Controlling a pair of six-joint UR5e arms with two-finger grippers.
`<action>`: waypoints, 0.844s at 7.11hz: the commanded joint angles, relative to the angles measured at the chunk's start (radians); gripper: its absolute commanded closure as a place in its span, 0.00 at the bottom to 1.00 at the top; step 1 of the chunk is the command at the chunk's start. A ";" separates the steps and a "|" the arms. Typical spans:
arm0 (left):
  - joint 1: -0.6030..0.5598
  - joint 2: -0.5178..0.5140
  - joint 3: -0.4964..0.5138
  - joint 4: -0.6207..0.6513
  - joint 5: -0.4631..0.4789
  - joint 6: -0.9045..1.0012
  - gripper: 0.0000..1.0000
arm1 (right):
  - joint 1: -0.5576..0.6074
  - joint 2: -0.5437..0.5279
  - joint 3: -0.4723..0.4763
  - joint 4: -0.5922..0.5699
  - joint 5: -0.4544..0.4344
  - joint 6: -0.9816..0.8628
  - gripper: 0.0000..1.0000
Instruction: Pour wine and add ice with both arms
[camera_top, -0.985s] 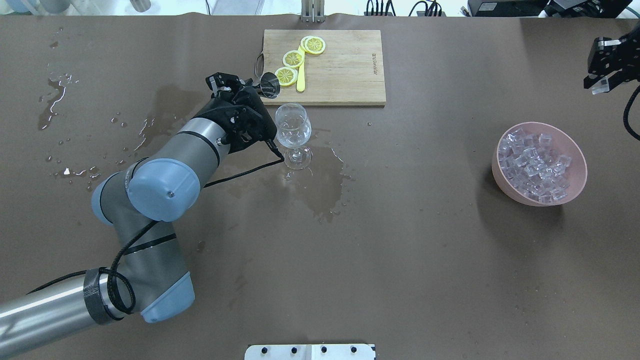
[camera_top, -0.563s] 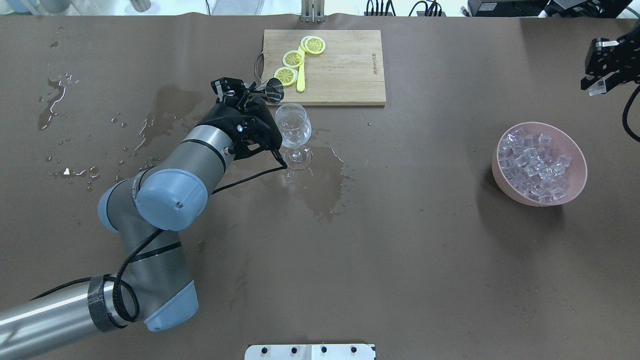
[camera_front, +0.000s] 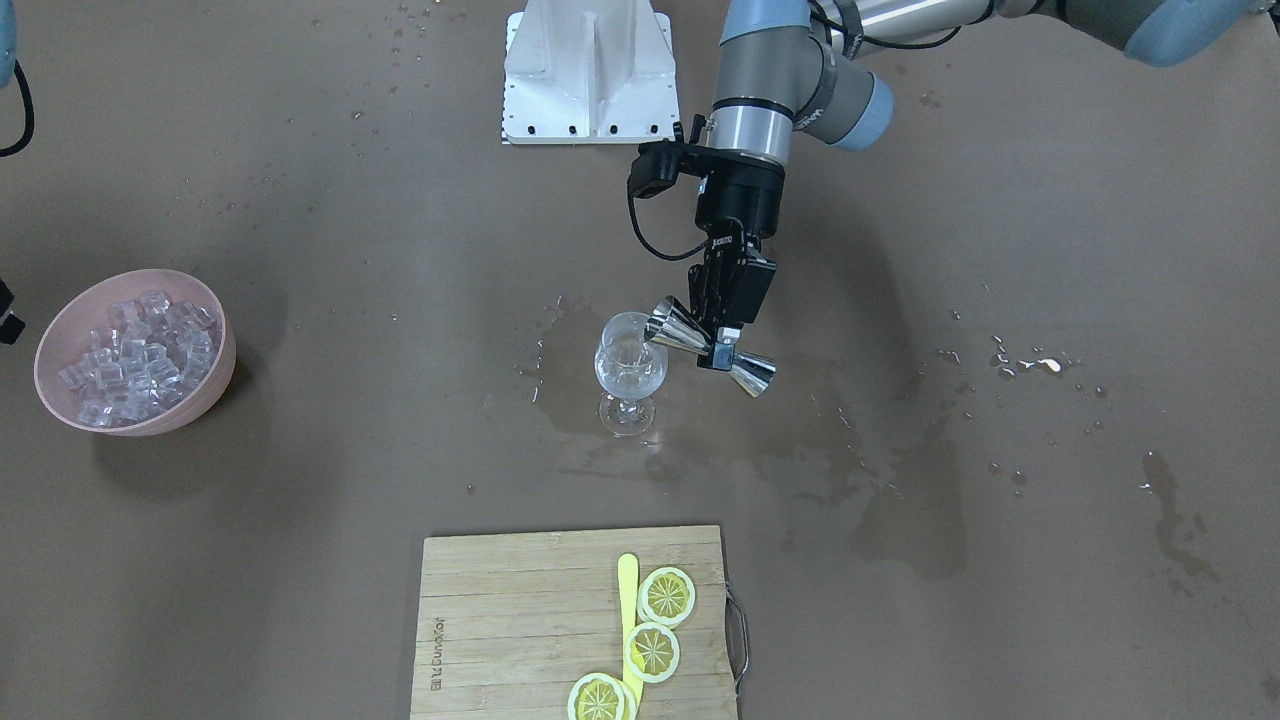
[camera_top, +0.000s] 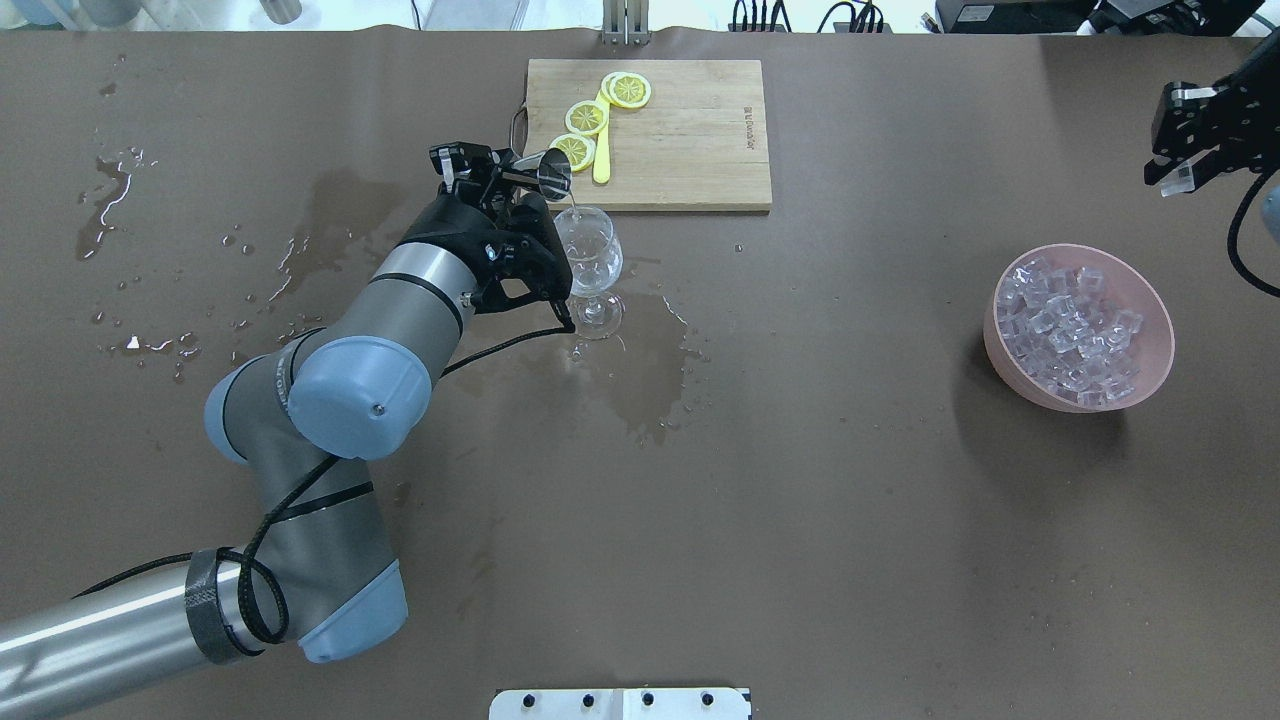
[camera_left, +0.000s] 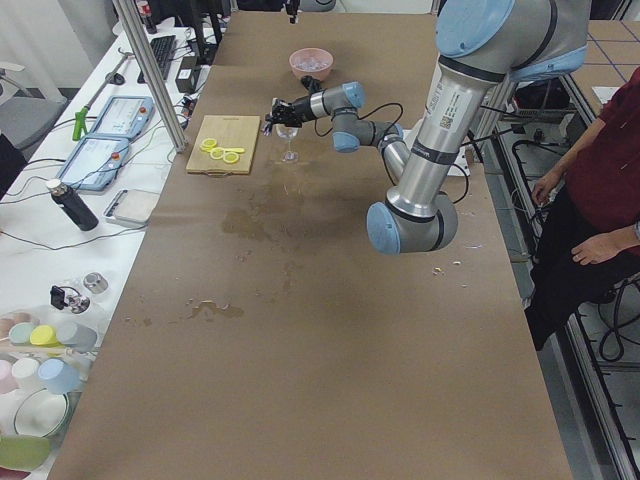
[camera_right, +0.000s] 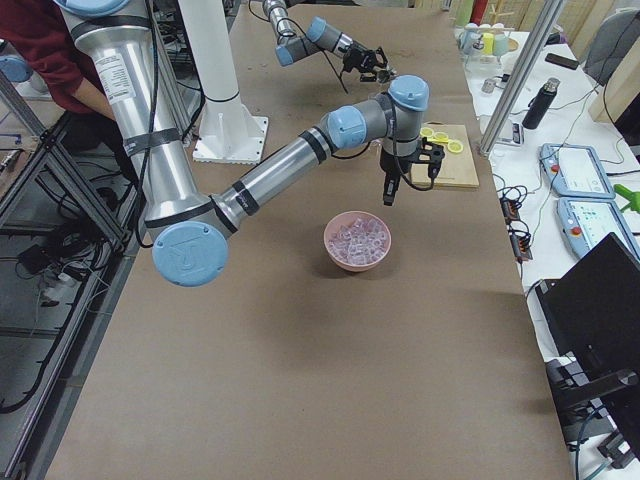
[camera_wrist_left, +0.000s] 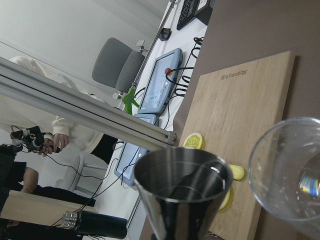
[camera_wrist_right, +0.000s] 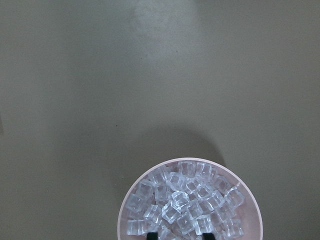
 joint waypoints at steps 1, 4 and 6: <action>0.000 -0.007 0.000 0.011 0.015 0.035 1.00 | -0.003 0.006 -0.001 0.000 0.001 0.001 0.78; 0.000 -0.007 0.000 0.043 0.037 0.066 1.00 | -0.007 0.045 -0.003 -0.047 0.000 0.001 0.78; 0.003 -0.011 0.000 0.054 0.101 0.147 1.00 | -0.016 0.049 -0.001 -0.049 0.001 0.027 0.78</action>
